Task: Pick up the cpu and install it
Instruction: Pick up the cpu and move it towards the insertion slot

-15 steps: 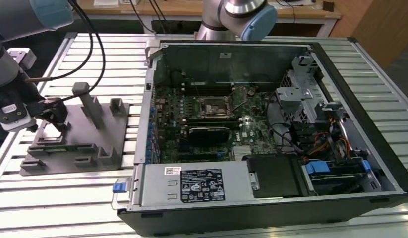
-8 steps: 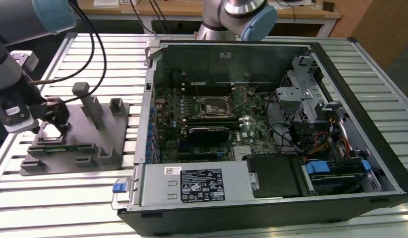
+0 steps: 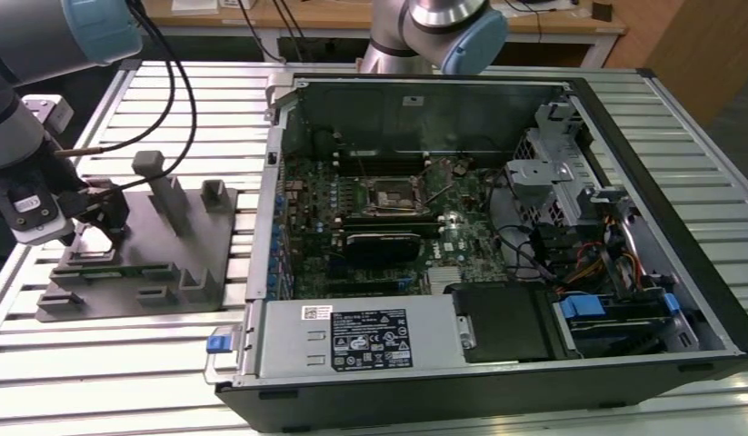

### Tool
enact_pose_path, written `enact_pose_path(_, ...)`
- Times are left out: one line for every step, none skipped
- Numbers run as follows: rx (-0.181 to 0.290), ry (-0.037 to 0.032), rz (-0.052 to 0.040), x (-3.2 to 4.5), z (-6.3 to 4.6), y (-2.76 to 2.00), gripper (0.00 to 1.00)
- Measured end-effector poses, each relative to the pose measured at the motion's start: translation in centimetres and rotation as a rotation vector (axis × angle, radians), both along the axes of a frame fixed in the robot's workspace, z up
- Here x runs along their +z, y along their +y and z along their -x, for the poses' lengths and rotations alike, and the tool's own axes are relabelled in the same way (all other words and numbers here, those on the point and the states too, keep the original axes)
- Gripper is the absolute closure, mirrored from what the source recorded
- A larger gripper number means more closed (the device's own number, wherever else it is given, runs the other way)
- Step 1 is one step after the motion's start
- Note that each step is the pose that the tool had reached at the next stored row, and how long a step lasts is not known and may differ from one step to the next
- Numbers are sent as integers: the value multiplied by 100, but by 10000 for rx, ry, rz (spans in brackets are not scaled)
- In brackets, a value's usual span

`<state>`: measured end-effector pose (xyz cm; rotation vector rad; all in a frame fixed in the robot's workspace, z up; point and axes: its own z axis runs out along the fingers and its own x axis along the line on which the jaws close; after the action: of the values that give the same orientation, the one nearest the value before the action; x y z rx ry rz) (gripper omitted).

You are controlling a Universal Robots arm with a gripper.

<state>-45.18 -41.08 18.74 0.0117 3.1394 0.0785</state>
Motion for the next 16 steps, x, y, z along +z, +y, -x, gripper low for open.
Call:
enact_pose_path(14, -1, 1, -6, 0, 1, 33)
enact_pose_path(25, -1, 0, -11, 0, 2, 33)
enact_pose_path(34, -4, 0, -18, 0, 3, 33)
enact_pose_path(40, -6, 1, -24, 0, 4, 33)
enact_pose_path(44, -8, 1, -30, 0, 4, 33)
enact_pose_path(48, -11, 1, -38, 0, 5, 33)
enact_pose_path(50, -13, 1, -45, 0, 5, 33)
enact_pose_path(51, -14, 1, -53, 0, 5, 34)
enact_pose_path(52, -14, 1, -57, 1, 5, 40)
enact_pose_path(52, -12, 2, -57, 1, 5, 40)
enact_pose_path(52, -12, 2, -57, 1, 5, 46)
enact_pose_path(52, -12, 2, -57, 1, 5, 46)
enact_pose_path(52, -13, 2, -57, 0, 5, 46)
enact_pose_path(52, -14, 1, -58, 0, 5, 46)
enact_pose_path(52, -15, 1, -58, 0, 5, 46)
enact_pose_path(52, -15, 1, -58, 0, 5, 46)
